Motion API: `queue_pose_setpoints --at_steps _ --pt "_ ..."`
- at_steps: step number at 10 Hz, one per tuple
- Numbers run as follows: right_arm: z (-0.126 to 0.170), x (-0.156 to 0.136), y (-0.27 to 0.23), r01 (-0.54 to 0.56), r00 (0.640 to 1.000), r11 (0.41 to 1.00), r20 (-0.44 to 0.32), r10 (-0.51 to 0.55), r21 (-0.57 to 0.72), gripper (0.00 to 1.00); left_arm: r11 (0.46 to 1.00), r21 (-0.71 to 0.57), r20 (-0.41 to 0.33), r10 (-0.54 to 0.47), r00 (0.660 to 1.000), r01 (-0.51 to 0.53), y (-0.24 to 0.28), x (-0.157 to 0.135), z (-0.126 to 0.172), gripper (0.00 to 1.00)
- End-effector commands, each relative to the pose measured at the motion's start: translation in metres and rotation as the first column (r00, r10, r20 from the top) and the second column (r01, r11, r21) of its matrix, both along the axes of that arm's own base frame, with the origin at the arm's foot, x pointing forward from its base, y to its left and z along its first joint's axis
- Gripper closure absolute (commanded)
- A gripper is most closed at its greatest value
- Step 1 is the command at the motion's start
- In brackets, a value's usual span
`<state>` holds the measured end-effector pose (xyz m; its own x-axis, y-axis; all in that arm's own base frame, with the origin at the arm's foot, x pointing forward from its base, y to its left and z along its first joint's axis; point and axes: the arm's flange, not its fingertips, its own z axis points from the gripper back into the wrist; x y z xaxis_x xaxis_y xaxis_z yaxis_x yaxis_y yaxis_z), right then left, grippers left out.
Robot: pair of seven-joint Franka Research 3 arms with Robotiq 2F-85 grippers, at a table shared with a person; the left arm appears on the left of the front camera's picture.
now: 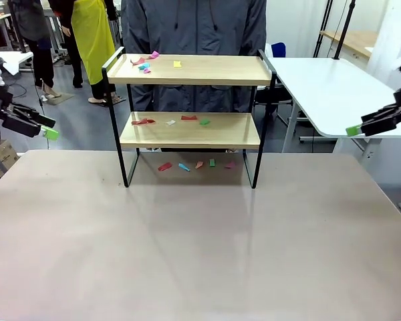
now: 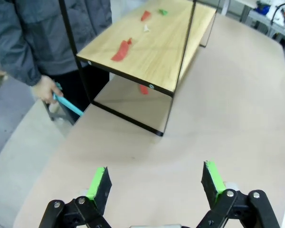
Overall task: Clean the shelf.
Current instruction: Pick up the Duster handed by the human.
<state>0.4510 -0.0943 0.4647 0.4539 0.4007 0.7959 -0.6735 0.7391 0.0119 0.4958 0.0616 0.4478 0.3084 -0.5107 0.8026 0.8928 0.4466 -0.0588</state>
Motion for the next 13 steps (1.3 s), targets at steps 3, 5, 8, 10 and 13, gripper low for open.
queue_pose_setpoints --at_steps 3,5,8,10,13 --pt "-0.051 0.076 -0.058 -0.219 0.963 0.972 0.182 0.201 0.085 0.0 0.954 -0.177 0.201 -0.206 0.958 0.243 0.033 0.053 -0.029 0.0" --pt "-0.07 0.093 -0.08 -0.258 0.944 0.959 0.241 0.225 0.116 0.0 0.928 -0.225 0.273 -0.233 0.933 0.298 0.052 0.066 -0.049 0.0" --pt "-0.087 0.11 -0.091 -0.332 0.919 0.923 0.288 0.269 0.196 0.0 0.906 -0.282 0.294 -0.232 0.927 0.316 0.071 0.083 -0.064 0.0" --pt "-0.095 0.116 -0.098 -0.354 0.907 0.907 0.318 0.275 0.228 0.0 0.888 -0.327 0.315 -0.221 0.923 0.324 0.076 0.084 -0.073 0.0" --pt "-0.092 0.116 -0.102 -0.363 0.896 0.89 0.367 0.251 0.277 0.0 0.867 -0.358 0.319 -0.235 0.918 0.347 0.079 0.086 -0.069 0.0"
